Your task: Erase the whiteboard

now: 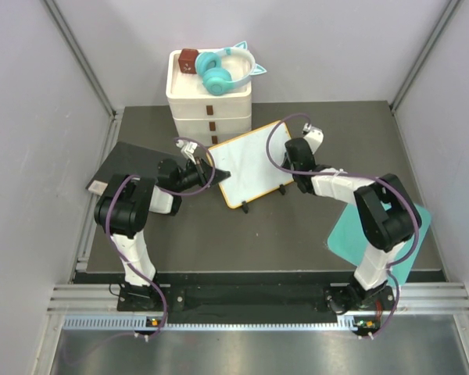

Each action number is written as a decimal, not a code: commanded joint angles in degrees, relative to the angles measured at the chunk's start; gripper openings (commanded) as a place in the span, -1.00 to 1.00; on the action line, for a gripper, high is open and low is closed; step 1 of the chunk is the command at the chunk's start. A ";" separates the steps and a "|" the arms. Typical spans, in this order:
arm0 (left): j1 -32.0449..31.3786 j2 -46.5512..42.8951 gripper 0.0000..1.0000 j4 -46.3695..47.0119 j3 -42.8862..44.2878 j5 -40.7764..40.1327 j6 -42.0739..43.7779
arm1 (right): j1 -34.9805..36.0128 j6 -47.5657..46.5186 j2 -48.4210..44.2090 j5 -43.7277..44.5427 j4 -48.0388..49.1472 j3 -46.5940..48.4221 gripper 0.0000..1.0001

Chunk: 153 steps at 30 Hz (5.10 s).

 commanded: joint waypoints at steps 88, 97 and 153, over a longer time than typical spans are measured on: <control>-0.77 -12.74 -0.97 -21.40 -6.77 -1.93 13.34 | 23.86 4.07 -26.21 7.51 -16.08 -19.02 0.94; -0.33 -13.98 -1.00 -22.36 -7.47 -2.11 13.61 | 14.89 -2.09 -23.84 3.03 -12.03 -15.42 0.93; -10.33 -66.72 -1.00 -55.77 -28.30 -28.99 0.26 | -0.76 -2.10 -4.95 -7.78 -2.63 -10.06 -1.00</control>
